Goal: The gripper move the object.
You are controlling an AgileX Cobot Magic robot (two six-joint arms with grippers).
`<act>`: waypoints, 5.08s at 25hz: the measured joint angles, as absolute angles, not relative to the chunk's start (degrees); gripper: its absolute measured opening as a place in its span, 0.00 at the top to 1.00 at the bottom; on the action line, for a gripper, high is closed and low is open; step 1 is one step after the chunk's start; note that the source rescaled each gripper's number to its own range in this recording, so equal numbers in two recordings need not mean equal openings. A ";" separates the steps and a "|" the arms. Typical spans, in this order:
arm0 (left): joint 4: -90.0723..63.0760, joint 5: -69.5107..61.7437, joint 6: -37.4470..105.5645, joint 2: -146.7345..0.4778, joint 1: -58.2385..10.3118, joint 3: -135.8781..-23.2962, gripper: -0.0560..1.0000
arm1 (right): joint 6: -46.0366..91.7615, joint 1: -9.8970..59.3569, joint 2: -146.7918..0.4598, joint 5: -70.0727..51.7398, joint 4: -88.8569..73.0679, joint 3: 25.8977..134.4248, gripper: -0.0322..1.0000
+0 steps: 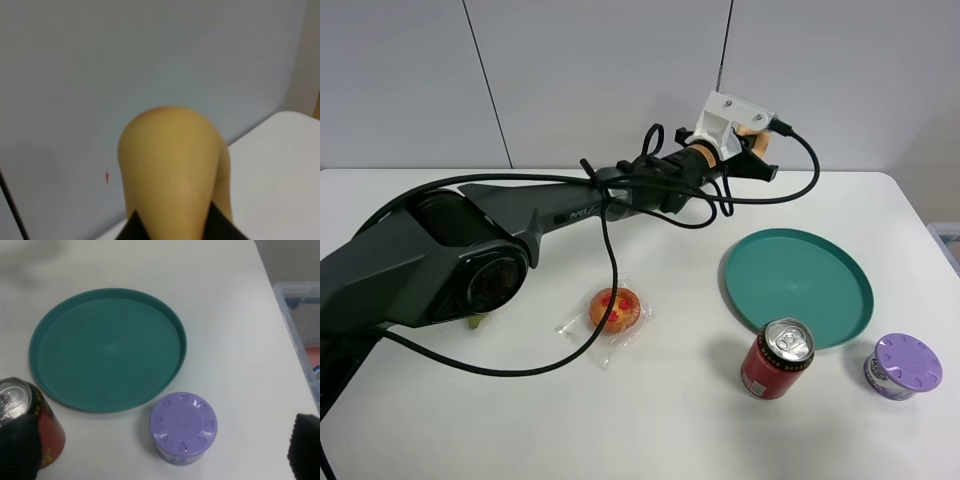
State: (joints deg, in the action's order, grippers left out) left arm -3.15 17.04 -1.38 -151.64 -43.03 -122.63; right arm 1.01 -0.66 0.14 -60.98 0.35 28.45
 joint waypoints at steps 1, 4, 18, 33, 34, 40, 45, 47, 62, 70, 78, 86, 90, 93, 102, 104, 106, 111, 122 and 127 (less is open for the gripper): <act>-3.15 17.19 -2.81 -152.32 -43.03 -122.63 0.94 | 1.01 -0.66 0.14 -60.98 0.35 28.45 0.00; -3.16 15.76 -5.53 -153.42 -43.03 -122.63 0.94 | 1.01 -0.66 0.14 -60.98 0.35 28.45 0.00; -3.16 -4.28 -5.00 -154.03 -42.56 -122.80 0.94 | 1.01 -0.66 0.14 -60.98 0.35 28.45 0.00; -3.16 -4.41 -9.05 -153.27 -42.56 -122.80 0.01 | 1.01 -0.66 0.14 -60.98 0.35 28.45 0.00; -3.16 -4.97 -9.10 -152.63 -42.56 -122.80 0.01 | 1.01 -0.66 0.14 -60.98 0.35 28.45 0.00; -3.16 -15.08 -8.99 -143.69 -42.75 -122.80 0.01 | 1.01 -0.66 0.14 -60.98 0.35 28.45 0.00; -2.36 -28.28 -7.30 -132.51 -43.56 -122.80 0.01 | 1.01 -0.66 0.14 -60.98 0.35 28.45 0.00; -1.14 -33.92 -6.99 -128.52 -43.63 -122.80 0.01 | 1.01 -0.66 0.14 -60.98 0.35 28.45 0.00; 7.06 -61.29 -5.16 -113.34 -25.55 -122.80 0.01 | 1.01 -0.66 0.14 -60.98 0.35 28.45 0.00; 9.22 -69.20 -0.58 -109.09 -11.39 -122.80 0.01 | 1.01 -0.66 0.14 -60.98 0.35 28.45 0.00; 8.61 -69.26 3.62 -98.24 -5.56 -110.20 0.01 | 1.01 -0.66 0.14 -60.98 0.35 28.45 0.00; 5.94 -63.06 5.21 -77.83 1.97 -82.50 0.01 | 1.01 -0.66 0.14 -60.98 0.35 28.45 0.00; 4.20 -61.24 5.34 -64.62 4.79 -69.49 0.01 | 1.01 -0.66 0.14 -60.98 0.35 28.45 0.00; 3.69 -58.54 5.34 -53.42 5.33 -60.43 0.01 | 1.01 -0.66 0.14 -60.98 0.35 28.45 0.00; 2.86 -50.49 5.38 -25.13 5.41 -43.21 0.01 | 1.01 -0.66 0.14 -60.98 0.35 28.45 0.00; 2.79 -49.69 5.38 -20.33 5.41 -40.71 0.01 | 1.01 -0.66 0.14 -60.98 0.35 28.45 0.00; 2.77 -50.02 5.38 -16.58 5.41 -39.29 0.01 | 1.01 -0.66 0.14 -60.98 0.35 28.45 0.00; 2.72 -53.39 5.44 -8.67 5.41 -38.31 0.01 | 1.01 -0.66 0.14 -60.98 0.35 28.45 0.00; -0.83 -55.23 4.93 0.26 5.41 -32.13 0.01 | 1.01 -0.66 0.14 -60.98 0.35 28.45 0.00; -3.44 -55.48 4.82 0.26 5.41 -30.90 0.01 | 1.01 -0.66 0.14 -60.98 0.35 28.45 0.00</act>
State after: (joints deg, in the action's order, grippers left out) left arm -3.44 -55.48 4.82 0.26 5.41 -30.90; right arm 1.01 -0.66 0.14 -60.98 0.35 28.45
